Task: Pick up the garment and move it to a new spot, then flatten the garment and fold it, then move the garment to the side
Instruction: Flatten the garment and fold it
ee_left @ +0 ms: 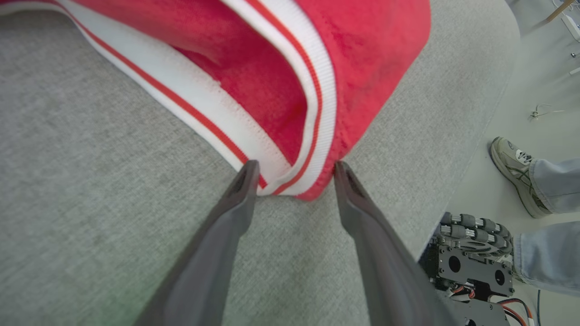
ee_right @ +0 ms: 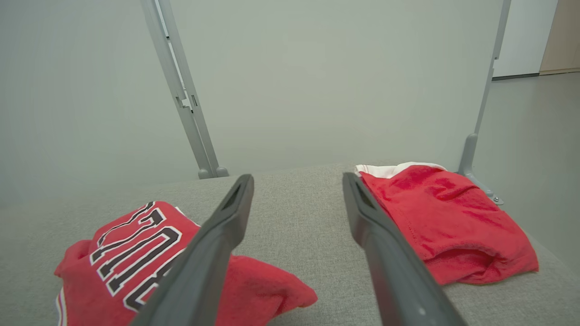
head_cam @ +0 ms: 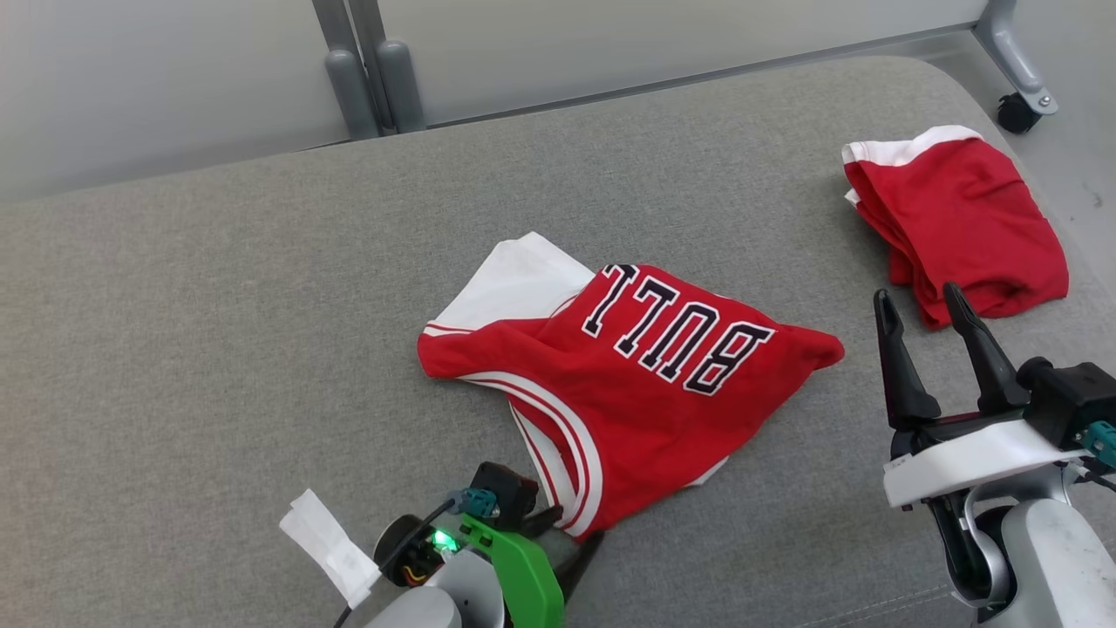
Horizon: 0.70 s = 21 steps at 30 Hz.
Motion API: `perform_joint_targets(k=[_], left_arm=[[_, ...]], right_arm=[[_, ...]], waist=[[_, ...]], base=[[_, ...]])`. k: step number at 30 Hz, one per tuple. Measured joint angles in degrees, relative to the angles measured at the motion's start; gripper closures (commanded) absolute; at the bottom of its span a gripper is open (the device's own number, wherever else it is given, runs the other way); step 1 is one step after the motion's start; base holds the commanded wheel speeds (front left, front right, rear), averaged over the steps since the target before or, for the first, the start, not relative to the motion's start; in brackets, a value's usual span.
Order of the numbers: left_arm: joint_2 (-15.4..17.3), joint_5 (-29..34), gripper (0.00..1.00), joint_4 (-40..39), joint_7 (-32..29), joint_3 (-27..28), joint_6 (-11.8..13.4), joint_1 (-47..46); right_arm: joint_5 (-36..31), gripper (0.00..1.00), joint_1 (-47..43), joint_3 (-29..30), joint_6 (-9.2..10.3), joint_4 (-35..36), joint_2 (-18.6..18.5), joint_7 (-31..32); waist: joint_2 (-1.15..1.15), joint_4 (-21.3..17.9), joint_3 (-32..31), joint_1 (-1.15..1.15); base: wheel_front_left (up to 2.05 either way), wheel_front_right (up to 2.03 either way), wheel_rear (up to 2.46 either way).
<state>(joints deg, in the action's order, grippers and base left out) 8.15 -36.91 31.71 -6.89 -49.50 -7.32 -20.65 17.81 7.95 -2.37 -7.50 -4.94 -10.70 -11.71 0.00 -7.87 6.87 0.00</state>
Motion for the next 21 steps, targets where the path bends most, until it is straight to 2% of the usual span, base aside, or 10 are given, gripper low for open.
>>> perform_joint_targets(k=[1,6,8,15,21], left_arm=[[-0.1,-0.3,1.00,0.3,0.3,-0.4,0.0,-0.1],[0.7,-1.4,1.00,-0.5,2.6,-0.8,-0.1,-0.5],[2.4,-1.5,1.00,-2.2,3.2,-0.2,-0.1,-1.1],[13.1,-3.7,1.00,-9.8,-0.1,5.8,1.4,-4.1],[22.3,-8.8,1.00,-10.3,-5.7,11.6,3.6,-3.8]], right_arm=[[0.1,0.00,0.1,0.0,0.00,-0.2,0.0,0.0],[0.1,0.00,0.0,0.2,0.00,-0.5,-0.1,-0.2],[0.2,0.00,-0.3,0.6,0.00,-0.6,-0.3,-0.3],[0.2,0.00,-1.0,1.1,0.00,-0.5,-0.4,-0.4],[0.8,0.00,-1.4,0.1,0.00,-1.1,-0.3,-0.4]], waist=[[0.00,0.2,-0.1,0.00],[0.00,1.0,-1.1,0.00],[0.00,1.5,-1.6,0.00],[0.00,3.6,-2.9,0.00],[0.00,5.0,-3.4,0.00]], base=[[0.00,0.00,0.00],[0.00,0.00,0.00],[0.00,0.00,0.00],[0.00,0.00,0.00],[0.00,0.00,0.00]])
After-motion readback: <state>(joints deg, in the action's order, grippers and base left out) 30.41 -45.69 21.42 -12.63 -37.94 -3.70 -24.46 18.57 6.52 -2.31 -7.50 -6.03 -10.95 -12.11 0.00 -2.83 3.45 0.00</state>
